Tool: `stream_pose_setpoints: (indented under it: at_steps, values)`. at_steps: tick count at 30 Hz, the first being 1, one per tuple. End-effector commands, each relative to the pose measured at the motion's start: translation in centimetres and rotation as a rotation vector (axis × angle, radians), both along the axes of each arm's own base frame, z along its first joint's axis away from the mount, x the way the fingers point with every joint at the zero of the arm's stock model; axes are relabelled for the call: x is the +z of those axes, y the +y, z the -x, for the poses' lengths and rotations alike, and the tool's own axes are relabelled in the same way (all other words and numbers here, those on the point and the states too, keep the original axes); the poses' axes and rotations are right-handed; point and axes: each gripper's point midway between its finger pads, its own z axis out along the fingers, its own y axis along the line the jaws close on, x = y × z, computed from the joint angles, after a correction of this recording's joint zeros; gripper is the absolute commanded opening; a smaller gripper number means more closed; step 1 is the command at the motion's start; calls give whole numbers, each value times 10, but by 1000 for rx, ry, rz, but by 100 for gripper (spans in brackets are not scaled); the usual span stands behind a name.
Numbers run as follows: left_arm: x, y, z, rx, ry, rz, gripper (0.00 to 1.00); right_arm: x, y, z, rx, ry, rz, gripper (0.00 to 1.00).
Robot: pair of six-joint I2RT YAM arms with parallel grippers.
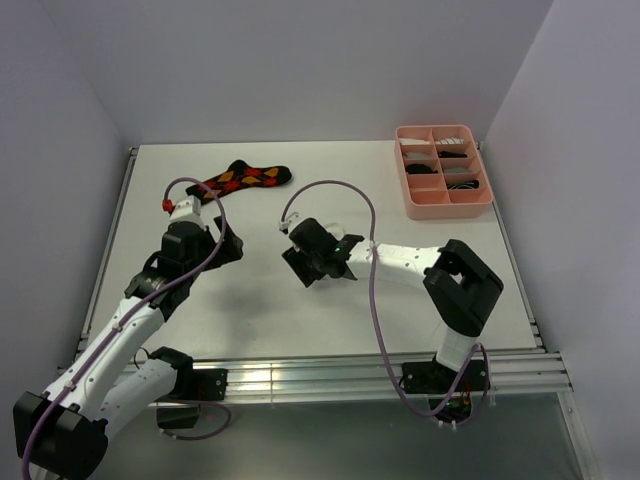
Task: Roll the socks
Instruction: Adjust the sock at the center of the board.
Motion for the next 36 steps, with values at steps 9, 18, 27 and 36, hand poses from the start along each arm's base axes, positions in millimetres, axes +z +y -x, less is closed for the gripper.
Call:
stream_pose_setpoints:
  at_steps: [9, 18, 27, 36]
  values:
    - [3, 5, 1, 2, -39, -20, 99, -24, 5, 0, 40, 7, 86, 61]
    - [-1, 7, 1, 6, -37, -29, 99, -40, 43, 3, 23, 113, 5, 57]
    - [-1, 9, 0, 19, -42, -33, 99, -7, 52, -15, 6, 13, -38, 57]
    - [0, 9, -1, 22, -45, -30, 99, -21, 35, -17, 41, -45, 78, 56]
